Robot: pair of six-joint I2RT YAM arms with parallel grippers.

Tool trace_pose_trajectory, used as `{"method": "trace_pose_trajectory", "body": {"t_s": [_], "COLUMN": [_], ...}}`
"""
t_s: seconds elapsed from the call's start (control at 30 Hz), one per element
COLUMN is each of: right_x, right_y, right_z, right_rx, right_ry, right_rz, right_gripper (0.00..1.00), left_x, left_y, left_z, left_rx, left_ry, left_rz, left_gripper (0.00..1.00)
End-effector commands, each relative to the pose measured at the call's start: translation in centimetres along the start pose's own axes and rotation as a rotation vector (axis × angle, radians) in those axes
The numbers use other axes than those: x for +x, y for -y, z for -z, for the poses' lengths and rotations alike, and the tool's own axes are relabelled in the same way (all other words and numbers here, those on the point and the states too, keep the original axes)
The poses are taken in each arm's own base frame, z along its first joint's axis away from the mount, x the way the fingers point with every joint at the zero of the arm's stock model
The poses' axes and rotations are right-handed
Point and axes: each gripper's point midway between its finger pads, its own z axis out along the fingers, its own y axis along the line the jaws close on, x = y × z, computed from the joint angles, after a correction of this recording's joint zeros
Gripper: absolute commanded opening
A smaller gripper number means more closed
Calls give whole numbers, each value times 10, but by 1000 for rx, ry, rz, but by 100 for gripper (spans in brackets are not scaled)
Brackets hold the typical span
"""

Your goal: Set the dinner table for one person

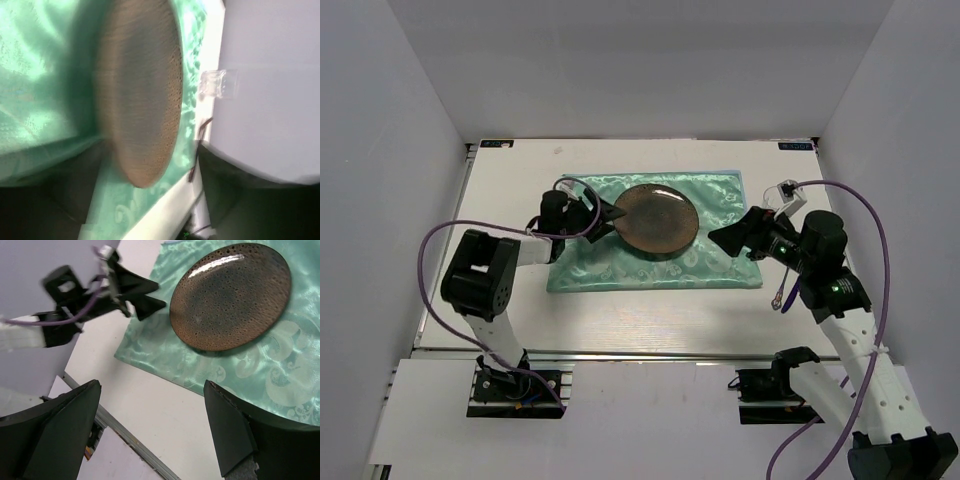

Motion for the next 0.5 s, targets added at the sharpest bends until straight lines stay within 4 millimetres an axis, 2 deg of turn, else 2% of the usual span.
{"method": "trace_pose_trajectory", "body": {"t_s": [0.0, 0.03, 0.07, 0.1, 0.13, 0.17, 0.2, 0.23, 0.27, 0.3, 0.33, 0.37, 0.4, 0.43, 0.47], "right_x": [-11, -12, -11, -15, -21, -22, -31, -42, -49, -50, -68, -78, -72, -89, -91], "right_y": [15, 20, 25, 32, 36, 42, 56, 64, 84, 106, 110, 130, 154, 158, 170], "right_z": [-7, -14, -17, -19, -25, -27, -28, -35, -33, -40, -41, -37, -45, -47, -48], "right_rx": [83, 104, 127, 158, 180, 211, 283, 329, 438, 512, 555, 656, 721, 743, 796], "right_ry": [4, -15, -31, -23, -27, -34, -10, -7, 3, -17, 12, 39, -14, -3, -16], "right_rz": [-11, -23, -35, -42, -49, -58, -58, -55, -60, -70, -45, -35, -48, -23, -17], "right_gripper": [89, 89, 89, 89, 89, 89, 89, 89, 89, 89, 89, 89, 89, 89, 89], "left_x": [-27, -27, -33, -30, -35, -46, -42, -53, -64, -59, -72, -66, -68, -75, -70], "left_y": [47, 50, 46, 37, 44, 38, 24, 35, 28, 13, 24, 13, 9, 13, 7], "left_z": [23, 32, 36, 40, 45, 50, 57, 65, 74, 87, 95, 105, 112, 120, 129], "left_rx": [33, 6, -37, -95, -108, -160, -248, -279, -356, -465, -492, -573, -621, -639, -693], "left_ry": [115, 125, 161, 150, 165, 207, 194, 228, 284, 267, 311, 287, 298, 312, 292], "left_rz": [-91, -96, -87, -71, -84, -77, -57, -71, -81, -68, -77, -63, -71, -64, -60], "left_gripper": [92, 98, 98, 98, 98, 98, 98, 98, 98, 98, 98, 98, 98, 98, 98]}}
